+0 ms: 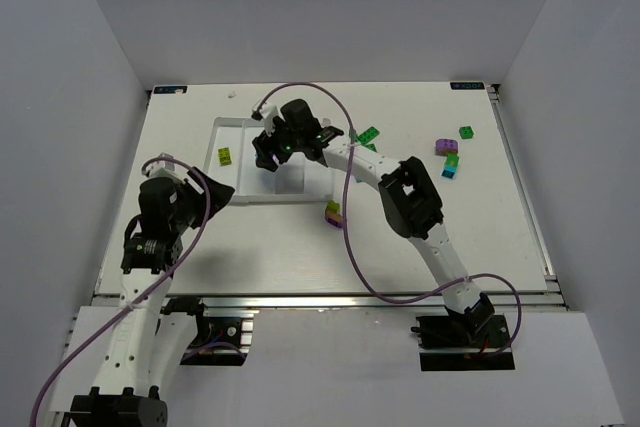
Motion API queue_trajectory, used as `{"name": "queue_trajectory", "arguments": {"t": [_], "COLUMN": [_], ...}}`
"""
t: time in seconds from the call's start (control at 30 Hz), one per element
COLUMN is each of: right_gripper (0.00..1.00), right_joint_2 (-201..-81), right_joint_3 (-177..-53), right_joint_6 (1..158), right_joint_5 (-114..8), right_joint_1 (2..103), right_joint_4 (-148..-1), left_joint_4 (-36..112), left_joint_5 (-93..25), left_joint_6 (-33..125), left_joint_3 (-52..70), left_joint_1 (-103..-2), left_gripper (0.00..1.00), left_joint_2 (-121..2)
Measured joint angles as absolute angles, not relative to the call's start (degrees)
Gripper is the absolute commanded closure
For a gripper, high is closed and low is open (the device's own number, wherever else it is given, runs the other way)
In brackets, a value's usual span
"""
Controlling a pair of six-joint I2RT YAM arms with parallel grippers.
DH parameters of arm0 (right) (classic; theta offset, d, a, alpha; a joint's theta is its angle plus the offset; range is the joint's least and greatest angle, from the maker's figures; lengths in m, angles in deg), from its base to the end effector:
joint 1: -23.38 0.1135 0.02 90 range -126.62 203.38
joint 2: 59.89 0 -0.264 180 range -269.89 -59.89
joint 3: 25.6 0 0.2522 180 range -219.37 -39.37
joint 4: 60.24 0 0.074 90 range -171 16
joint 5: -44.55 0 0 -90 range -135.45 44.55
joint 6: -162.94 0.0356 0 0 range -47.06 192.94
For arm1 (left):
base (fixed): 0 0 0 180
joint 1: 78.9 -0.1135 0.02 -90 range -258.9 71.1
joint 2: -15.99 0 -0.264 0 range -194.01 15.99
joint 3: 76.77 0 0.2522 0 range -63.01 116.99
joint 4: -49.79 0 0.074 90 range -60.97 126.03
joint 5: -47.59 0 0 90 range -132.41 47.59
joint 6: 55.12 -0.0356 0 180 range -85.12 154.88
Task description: Sort the legos into containers by color
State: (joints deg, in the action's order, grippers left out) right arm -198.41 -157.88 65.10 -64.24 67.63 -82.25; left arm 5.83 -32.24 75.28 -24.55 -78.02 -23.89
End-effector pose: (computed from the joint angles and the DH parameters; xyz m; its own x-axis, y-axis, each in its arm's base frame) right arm 0.3955 0.4013 0.2100 -0.2180 -0.3927 -0.8935 -0.9020 0.4306 0.0309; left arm 0.1565 -0.0087 0.2795 -0.5064 -0.6302 -0.5885 -0.2138 0.7529 -0.6224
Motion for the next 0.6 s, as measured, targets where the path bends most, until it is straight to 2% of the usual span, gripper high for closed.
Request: {"name": "queue_trajectory", "arguments": {"t": [0.1,0.23,0.27,0.3,0.33,0.53,0.6], "right_gripper": [0.30,0.22,0.16,0.16,0.11,0.11,0.15], "right_joint_2": [-199.48,-199.98,-199.98,-199.92,-199.72,-193.99,-192.16], "right_joint_3": [-157.99,-157.99,-157.99,-157.99,-157.88,-152.20,-152.07], "right_joint_6": [64.88,63.90,63.55,63.20,63.03,61.12,60.62], "right_joint_5": [-63.21,-63.12,-63.19,-63.27,-63.60,-69.46,-70.99], "right_joint_1": [67.91,67.91,67.85,67.78,67.67,66.45,66.08], "right_joint_4": [-81.42,-81.50,-81.46,-81.29,-81.24,-81.46,-81.50], "left_joint_4": [5.53,5.53,5.64,5.64,5.70,8.09,8.72], "left_joint_5": [-31.43,-30.05,-29.15,-29.07,-28.63,-26.20,-25.53], "left_joint_6": [75.65,76.07,76.46,76.50,76.70,77.57,77.75], "left_joint_3": [-24.55,-24.55,-24.55,-24.55,-24.55,-24.55,-24.55], "left_joint_1": [-78.02,-78.02,-78.02,-78.02,-78.02,-78.02,-78.02], "left_gripper": [0.19,0.19,0.19,0.19,0.19,0.22,0.32], "left_joint_2": [-22.66,-21.39,-21.26,-21.07,-21.02,-21.55,-22.20]}}
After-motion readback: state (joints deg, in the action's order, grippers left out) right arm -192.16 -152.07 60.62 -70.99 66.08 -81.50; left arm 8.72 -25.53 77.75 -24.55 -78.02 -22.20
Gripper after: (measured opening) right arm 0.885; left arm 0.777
